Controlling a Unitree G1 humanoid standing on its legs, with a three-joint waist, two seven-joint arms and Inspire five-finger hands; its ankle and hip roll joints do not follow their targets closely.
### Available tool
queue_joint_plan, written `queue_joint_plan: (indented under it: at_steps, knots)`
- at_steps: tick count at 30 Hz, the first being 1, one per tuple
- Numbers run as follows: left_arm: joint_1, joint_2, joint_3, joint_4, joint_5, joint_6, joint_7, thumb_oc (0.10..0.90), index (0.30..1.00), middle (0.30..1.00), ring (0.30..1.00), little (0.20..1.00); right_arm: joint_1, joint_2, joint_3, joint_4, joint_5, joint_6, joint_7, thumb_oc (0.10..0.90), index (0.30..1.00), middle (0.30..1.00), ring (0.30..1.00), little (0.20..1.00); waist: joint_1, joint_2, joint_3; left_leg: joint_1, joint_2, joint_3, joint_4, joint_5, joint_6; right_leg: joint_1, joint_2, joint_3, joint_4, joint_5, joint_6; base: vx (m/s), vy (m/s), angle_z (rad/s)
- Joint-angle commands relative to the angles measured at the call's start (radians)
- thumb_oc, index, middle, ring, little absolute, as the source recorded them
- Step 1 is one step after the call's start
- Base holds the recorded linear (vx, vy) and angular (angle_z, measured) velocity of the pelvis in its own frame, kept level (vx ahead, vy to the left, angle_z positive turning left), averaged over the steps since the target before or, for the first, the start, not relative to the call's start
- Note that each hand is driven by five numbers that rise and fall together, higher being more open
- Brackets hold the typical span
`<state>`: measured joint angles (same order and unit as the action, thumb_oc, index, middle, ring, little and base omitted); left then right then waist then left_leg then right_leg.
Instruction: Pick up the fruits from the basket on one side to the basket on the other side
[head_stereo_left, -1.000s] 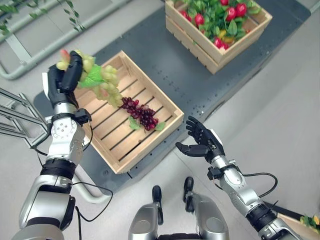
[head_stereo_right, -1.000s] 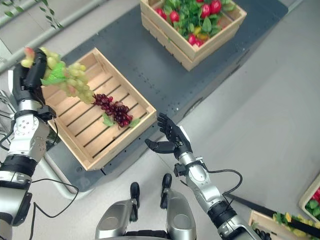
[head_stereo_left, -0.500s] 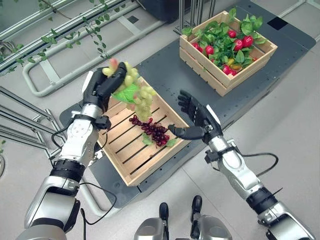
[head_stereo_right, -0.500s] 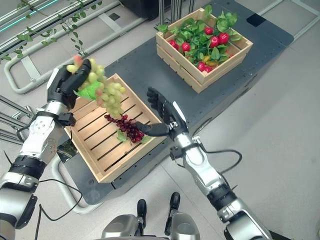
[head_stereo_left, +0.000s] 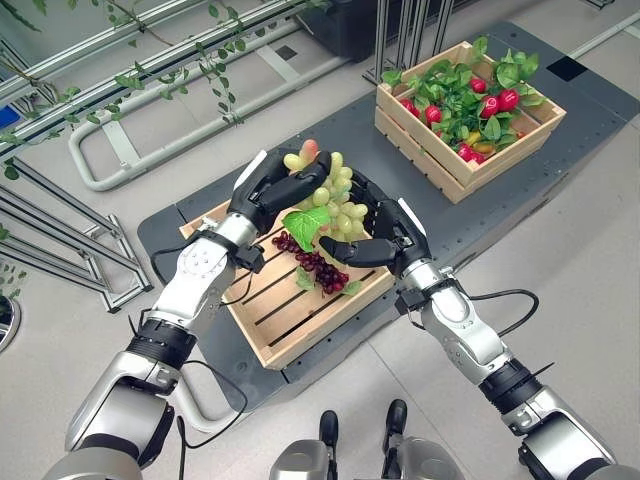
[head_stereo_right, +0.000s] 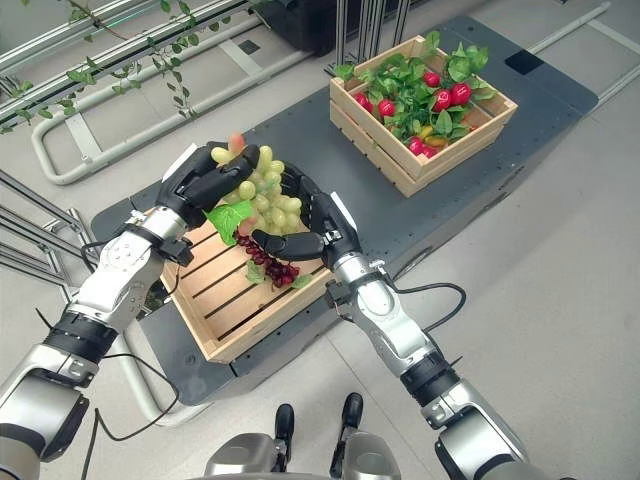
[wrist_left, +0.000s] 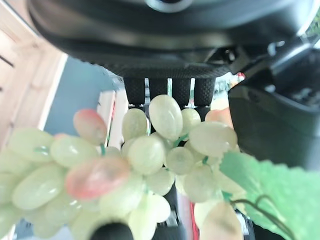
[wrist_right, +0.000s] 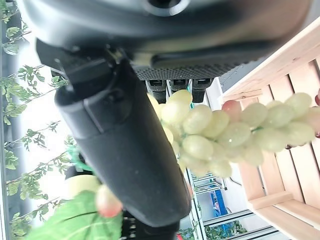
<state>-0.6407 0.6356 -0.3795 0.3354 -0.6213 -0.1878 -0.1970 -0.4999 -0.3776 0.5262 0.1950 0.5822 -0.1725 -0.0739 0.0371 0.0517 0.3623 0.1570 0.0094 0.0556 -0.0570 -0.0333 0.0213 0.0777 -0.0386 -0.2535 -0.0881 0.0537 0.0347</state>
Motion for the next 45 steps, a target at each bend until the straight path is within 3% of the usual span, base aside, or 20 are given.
queue_joint_plan:
  at_steps: [1,14,15,16,25,26,27,45]
  knots:
    - [-0.059,-0.065,-0.035,0.007,-0.019,-0.077,-0.013,0.400,0.300,0.300,0.300,0.300,0.035,0.090,0.070,0.063,0.081,-0.063,0.079,0.800,0.900,0.900,0.900,0.900,0.022,-0.003,-0.322,-0.068,-0.017,-0.044,-0.030,-0.008,-0.037,0.046,-0.078,0.019,0.001,-0.074,0.053,0.00,0.000,0.00]
    - [-0.028,-0.125,-0.060,-0.077,-0.032,-0.039,-0.039,0.400,0.300,0.300,0.300,0.300,0.039,0.113,0.083,0.051,0.122,-0.076,0.103,0.800,0.900,0.900,0.900,0.900,0.023,-0.015,-0.321,-0.061,-0.008,-0.044,-0.030,-0.014,-0.041,0.053,-0.071,0.019,0.001,-0.082,0.047,0.00,0.000,0.00]
    - [-0.022,-0.128,-0.060,-0.083,-0.028,-0.033,-0.040,0.400,0.300,0.300,0.300,0.300,0.039,0.114,0.081,0.043,0.132,-0.089,0.105,0.497,0.446,0.446,0.446,0.446,0.023,-0.016,-0.322,-0.059,-0.008,-0.045,-0.030,-0.015,-0.041,0.054,-0.071,0.019,0.001,-0.083,0.047,0.00,0.000,0.00]
    - [-0.018,-0.129,-0.060,-0.083,-0.027,-0.030,-0.043,0.400,0.300,0.300,0.300,0.300,0.039,0.116,0.078,0.040,0.141,-0.098,0.104,0.400,0.300,0.300,0.300,0.300,0.024,-0.017,-0.322,-0.059,-0.008,-0.045,-0.030,-0.015,-0.041,0.055,-0.071,0.019,0.001,-0.083,0.047,0.00,0.000,0.00]
    - [0.045,-0.143,-0.031,-0.030,0.008,-0.030,0.002,0.400,0.300,0.300,0.300,0.300,0.071,0.136,0.031,0.042,0.165,-0.160,0.088,0.400,0.300,0.300,0.300,0.300,0.020,-0.016,-0.328,-0.051,-0.006,-0.037,-0.030,-0.019,-0.039,0.058,-0.070,0.026,0.001,-0.084,0.047,0.00,0.000,0.00]
    - [0.053,-0.141,-0.024,-0.018,0.008,-0.028,0.026,0.502,0.453,0.453,0.453,0.453,0.078,0.134,0.026,0.044,0.162,-0.164,0.086,0.400,0.300,0.300,0.300,0.300,0.019,-0.015,-0.329,-0.050,-0.006,-0.037,-0.030,-0.020,-0.038,0.059,-0.069,0.027,0.001,-0.084,0.047,-0.01,0.004,-0.03]
    - [0.061,-0.138,-0.015,0.003,0.009,-0.026,0.033,0.800,0.900,0.900,0.900,0.900,0.084,0.130,0.022,0.044,0.155,-0.169,0.078,0.400,0.300,0.300,0.300,0.300,0.018,-0.015,-0.330,-0.049,-0.006,-0.037,-0.030,-0.020,-0.037,0.059,-0.069,0.028,0.001,-0.085,0.048,-0.01,0.007,-0.03]
    - [0.151,-0.161,0.096,0.133,0.044,-0.083,0.184,0.800,0.900,0.900,0.900,0.900,0.170,0.077,-0.089,0.041,0.112,-0.192,0.037,0.400,0.300,0.300,0.300,0.300,-0.010,-0.020,-0.327,-0.036,-0.002,-0.014,-0.030,-0.027,-0.036,0.057,-0.062,0.049,0.001,-0.087,0.046,-0.01,0.007,-0.04]
